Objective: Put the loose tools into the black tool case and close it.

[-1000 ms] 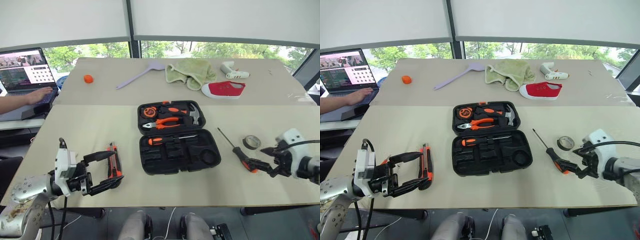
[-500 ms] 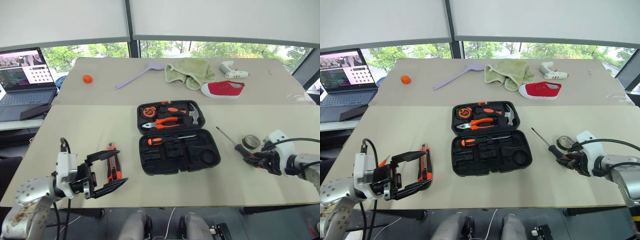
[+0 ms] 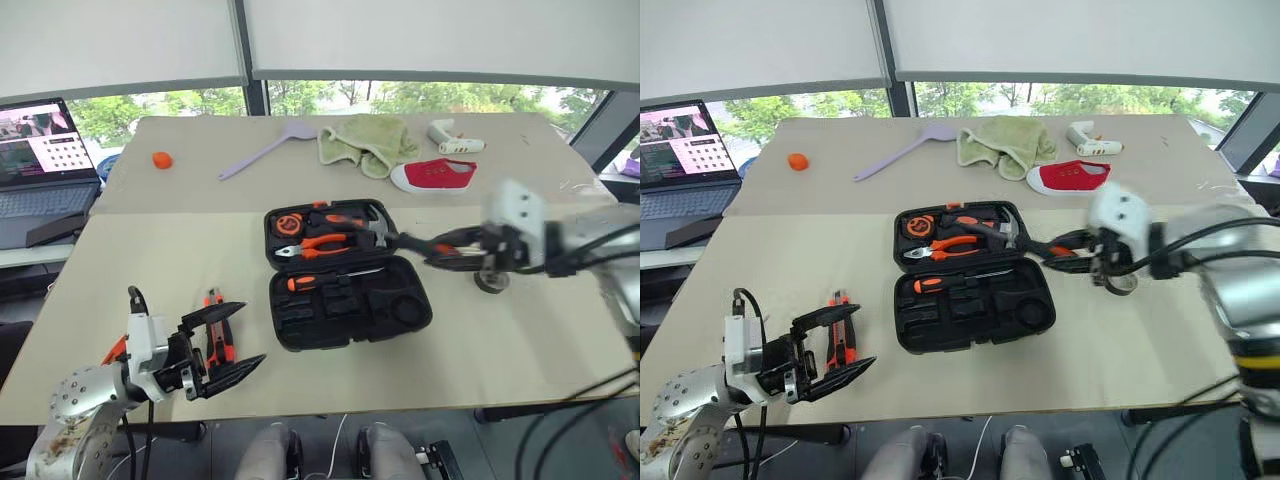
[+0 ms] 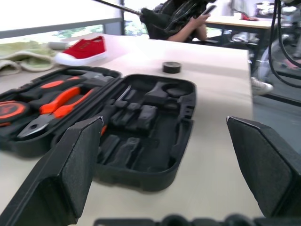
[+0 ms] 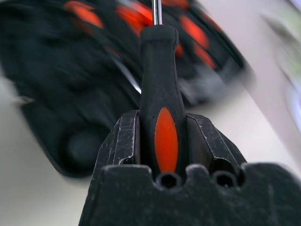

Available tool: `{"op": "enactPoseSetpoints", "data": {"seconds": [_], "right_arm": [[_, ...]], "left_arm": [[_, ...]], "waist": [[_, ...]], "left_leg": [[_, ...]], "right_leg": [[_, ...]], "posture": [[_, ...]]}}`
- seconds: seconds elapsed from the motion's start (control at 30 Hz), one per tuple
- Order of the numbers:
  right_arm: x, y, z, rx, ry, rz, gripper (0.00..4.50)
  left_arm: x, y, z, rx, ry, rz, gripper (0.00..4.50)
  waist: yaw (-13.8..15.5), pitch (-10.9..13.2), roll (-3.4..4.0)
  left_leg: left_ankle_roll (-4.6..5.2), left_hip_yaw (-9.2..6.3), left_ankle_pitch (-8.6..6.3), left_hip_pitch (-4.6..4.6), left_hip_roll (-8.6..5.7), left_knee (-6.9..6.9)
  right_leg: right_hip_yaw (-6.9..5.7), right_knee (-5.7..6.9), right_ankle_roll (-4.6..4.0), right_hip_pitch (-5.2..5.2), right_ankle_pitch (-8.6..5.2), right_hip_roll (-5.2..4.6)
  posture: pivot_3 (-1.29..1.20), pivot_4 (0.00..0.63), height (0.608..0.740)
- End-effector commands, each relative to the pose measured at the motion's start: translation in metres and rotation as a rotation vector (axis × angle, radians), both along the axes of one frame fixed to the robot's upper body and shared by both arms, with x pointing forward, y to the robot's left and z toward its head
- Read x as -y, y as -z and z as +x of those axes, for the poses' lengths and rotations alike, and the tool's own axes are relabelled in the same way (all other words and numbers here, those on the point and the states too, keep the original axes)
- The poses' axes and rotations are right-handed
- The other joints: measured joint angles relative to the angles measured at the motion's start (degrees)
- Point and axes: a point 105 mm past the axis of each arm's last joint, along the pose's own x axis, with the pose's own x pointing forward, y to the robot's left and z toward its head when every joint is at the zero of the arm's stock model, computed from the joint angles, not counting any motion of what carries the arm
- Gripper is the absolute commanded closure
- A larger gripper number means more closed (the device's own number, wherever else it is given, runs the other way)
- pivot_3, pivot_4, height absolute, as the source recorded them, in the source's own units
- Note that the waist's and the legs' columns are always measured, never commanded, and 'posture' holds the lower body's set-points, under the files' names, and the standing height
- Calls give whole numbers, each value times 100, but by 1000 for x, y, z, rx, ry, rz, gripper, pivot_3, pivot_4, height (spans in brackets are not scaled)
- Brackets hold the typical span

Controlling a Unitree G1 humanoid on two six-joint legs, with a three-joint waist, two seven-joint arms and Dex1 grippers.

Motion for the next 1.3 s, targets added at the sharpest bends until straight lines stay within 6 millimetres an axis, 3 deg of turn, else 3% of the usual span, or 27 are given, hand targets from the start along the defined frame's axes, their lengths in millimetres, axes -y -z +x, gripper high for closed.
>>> {"op": "enactPoseSetpoints", "data": {"seconds": [0.03, 0.27, 0.63, 0.7, 0.8, 0.9, 1.0, 1.1, 1.3], "right_arm": [[-7, 18, 19, 1, -82, -177, 3465], [-12, 37, 37, -10, -85, -293, 3465], [-19, 42, 37, 11, -121, -305, 3465], [-21, 37, 39, 30, -126, -287, 2430], [-24, 17, 32, 54, -190, -194, 1593], [-20, -4, 15, 1, -302, -80, 1593], [-23, -13, 11, -36, -336, 52, 1593], [-33, -9, 13, -61, -323, 160, 2336], [-44, 34, 25, -48, -256, 154, 4391]], "left_arm": [[-2, 0, -3, 31, -11, 24, 0], [-1, 0, -7, 36, -30, 35, 0], [1, 2, -8, 38, -39, 40, 0], [0, 3, -7, 37, -43, 40, 0], [-4, 8, -9, 32, -49, 42, 0], [-11, 15, -10, 26, -60, 44, 0], [-18, 23, -9, 24, -64, 47, 0], [-24, 29, -8, 28, -67, 52, 0], [-30, 39, -7, 36, -78, 57, 0]], "waist": [[33, 6, -7], [94, 7, -9], [10, 7, -8], [2, 7, -8], [9, 7, -8], [9, 8, -8], [4, 8, -8], [-9, 7, -8], [-3, 7, -9]], "left_leg": [[-2, 1, 1, -3, -2, 1], [-4, 8, 3, -51, -10, 9], [-12, 10, 7, -49, -8, 7], [-14, 10, 8, -49, -8, 6], [-14, 12, 9, -49, -8, 5], [-14, 16, 9, -50, -9, 4], [-12, 15, 8, -50, -8, 6], [-13, 15, 9, -47, -4, 5], [-15, 21, 10, -47, -3, 4]], "right_leg": [[-2, 0, 0, -1, 0, 0], [-16, 2, 3, -37, 2, -15], [-16, 20, 1, -48, 3, -13], [-14, 23, 0, -54, 3, -13], [-13, 25, 0, -57, 3, -13], [-12, 23, 0, -57, 3, -13], [-14, 23, -2, -57, 5, -13], [-14, 24, -8, -57, 9, -13], [-14, 30, -13, -63, 12, -19]], "posture": [[0, 150, 740], [0, 150, 740], [0, 150, 740], [0, 150, 740], [0, 150, 740], [0, 150, 740], [0, 150, 740], [0, 150, 740], [0, 150, 740]]}}
